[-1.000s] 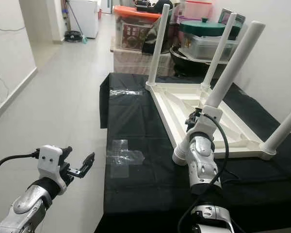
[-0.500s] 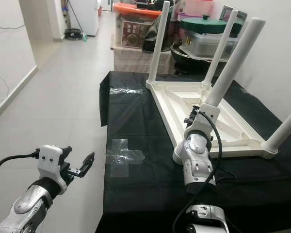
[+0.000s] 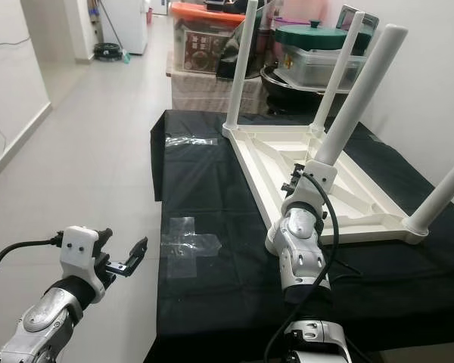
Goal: Building children table
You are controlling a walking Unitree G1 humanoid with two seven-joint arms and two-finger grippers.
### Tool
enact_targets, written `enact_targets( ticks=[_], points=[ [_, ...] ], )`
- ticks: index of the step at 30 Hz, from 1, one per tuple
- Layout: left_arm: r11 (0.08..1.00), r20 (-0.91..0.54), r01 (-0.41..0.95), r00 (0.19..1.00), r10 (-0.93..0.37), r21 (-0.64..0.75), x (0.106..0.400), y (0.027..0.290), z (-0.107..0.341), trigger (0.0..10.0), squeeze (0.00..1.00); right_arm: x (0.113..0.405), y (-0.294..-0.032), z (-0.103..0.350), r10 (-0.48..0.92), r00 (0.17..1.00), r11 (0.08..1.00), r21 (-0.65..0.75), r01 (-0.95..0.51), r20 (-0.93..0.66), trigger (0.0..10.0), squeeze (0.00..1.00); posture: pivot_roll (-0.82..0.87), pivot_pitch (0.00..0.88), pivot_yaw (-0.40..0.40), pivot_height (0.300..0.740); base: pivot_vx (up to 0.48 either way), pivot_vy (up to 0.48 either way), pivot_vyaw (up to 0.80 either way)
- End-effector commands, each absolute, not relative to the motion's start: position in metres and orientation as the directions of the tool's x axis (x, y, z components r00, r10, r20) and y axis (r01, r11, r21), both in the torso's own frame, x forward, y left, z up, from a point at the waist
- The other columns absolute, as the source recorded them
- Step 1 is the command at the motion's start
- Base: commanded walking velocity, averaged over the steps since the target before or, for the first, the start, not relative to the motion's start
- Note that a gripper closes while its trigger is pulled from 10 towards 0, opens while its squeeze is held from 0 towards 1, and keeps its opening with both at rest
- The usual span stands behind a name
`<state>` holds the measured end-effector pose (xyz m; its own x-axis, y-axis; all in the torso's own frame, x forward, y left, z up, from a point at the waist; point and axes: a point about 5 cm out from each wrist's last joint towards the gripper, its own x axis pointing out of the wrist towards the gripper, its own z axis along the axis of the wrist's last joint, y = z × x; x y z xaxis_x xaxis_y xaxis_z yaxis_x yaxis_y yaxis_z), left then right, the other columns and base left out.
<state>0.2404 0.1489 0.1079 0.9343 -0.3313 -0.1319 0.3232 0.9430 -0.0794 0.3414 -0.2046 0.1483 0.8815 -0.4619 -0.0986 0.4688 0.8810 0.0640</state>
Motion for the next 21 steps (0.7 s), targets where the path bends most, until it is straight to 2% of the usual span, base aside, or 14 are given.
enact_targets(
  ticks=[1,5,6,7,9,11,12,13,15,16,19,21],
  points=[
    [0.943,-0.132,0.326,0.934,-0.332,-0.068,0.241,0.149,0.107,10.0,0.0,0.321,-0.212,0.087,-0.493,0.797,0.865,-0.1,0.492,-0.348,10.0,0.0,0.08,0.0,-0.077,0.74,0.0,0.0,0.0],
    [0.942,-0.132,0.328,0.933,-0.334,-0.066,0.242,0.149,0.107,10.0,0.0,0.322,-0.212,0.09,-0.479,0.809,0.869,-0.057,0.491,-0.341,10.0,0.0,0.09,0.0,-0.074,0.74,0.0,0.0,0.0],
    [0.942,-0.133,0.329,0.933,-0.335,-0.064,0.242,0.149,0.108,10.0,0.0,0.326,-0.209,0.097,-0.429,0.851,0.889,0.024,0.457,-0.304,10.0,0.0,0.09,0.0,-0.074,0.74,0.0,0.0,0.0],
    [0.942,-0.133,0.329,0.933,-0.335,-0.064,0.242,0.149,0.108,10.0,0.0,0.326,-0.209,0.097,-0.429,0.851,0.889,0.024,0.457,-0.304,10.0,0.0,0.09,0.0,-0.074,0.74,0.0,0.0,0.0],
    [0.942,-0.133,0.329,0.933,-0.335,-0.061,0.242,0.15,0.108,10.0,0.0,0.331,-0.203,0.107,-0.341,0.911,0.926,0.081,0.368,-0.234,10.0,0.0,0.09,0.0,-0.073,0.74,0.0,0.0,0.0],
    [0.942,-0.133,0.329,0.933,-0.335,-0.061,0.242,0.15,0.108,10.0,0.0,0.333,-0.2,0.113,-0.294,0.935,0.945,0.087,0.315,-0.196,10.0,0.0,0.09,0.0,-0.073,0.74,0.0,0.0,0.0],
    [0.942,-0.133,0.329,0.933,-0.335,-0.061,0.242,0.15,0.108,10.0,0.0,0.333,-0.2,0.113,-0.294,0.935,0.945,0.087,0.315,-0.196,10.0,0.0,0.09,0.0,-0.073,0.74,0.0,0.0,0.0],
    [0.942,-0.133,0.33,0.933,-0.335,-0.06,0.242,0.15,0.108,10.0,0.0,0.335,-0.194,0.119,-0.22,0.963,0.969,0.082,0.235,-0.158,10.0,0.0,0.09,0.0,-0.073,0.74,0.0,0.0,0.0],
    [0.942,-0.133,0.33,0.933,-0.335,-0.06,0.242,0.15,0.108,10.0,0.0,0.335,-0.194,0.119,-0.22,0.963,0.969,0.082,0.235,-0.158,10.0,0.0,0.09,0.0,-0.073,0.74,0.0,0.0,0.0],
    [0.942,-0.133,0.331,0.932,-0.336,-0.059,0.242,0.15,0.108,10.0,0.0,0.34,-0.185,0.133,-0.057,0.994,0.997,0.052,0.062,-0.096,10.0,0.0,0.08,0.0,-0.069,0.74,0.0,0.0,0.0],
    [0.942,-0.133,0.332,0.932,-0.337,-0.059,0.242,0.15,0.108,10.0,0.0,0.342,-0.182,0.141,0.017,0.998,1.0,0.02,-0.016,-0.068,10.0,0.0,0.08,0.0,-0.068,0.74,0.0,0.0,0.0],
    [0.941,-0.133,0.333,0.932,-0.338,-0.059,0.243,0.15,0.108,10.0,0.0,0.344,-0.179,0.152,0.122,0.992,0.989,-0.076,-0.124,-0.033,10.0,0.0,0.08,0.0,-0.068,0.74,0.0,0.0,0.0]
  ],
)
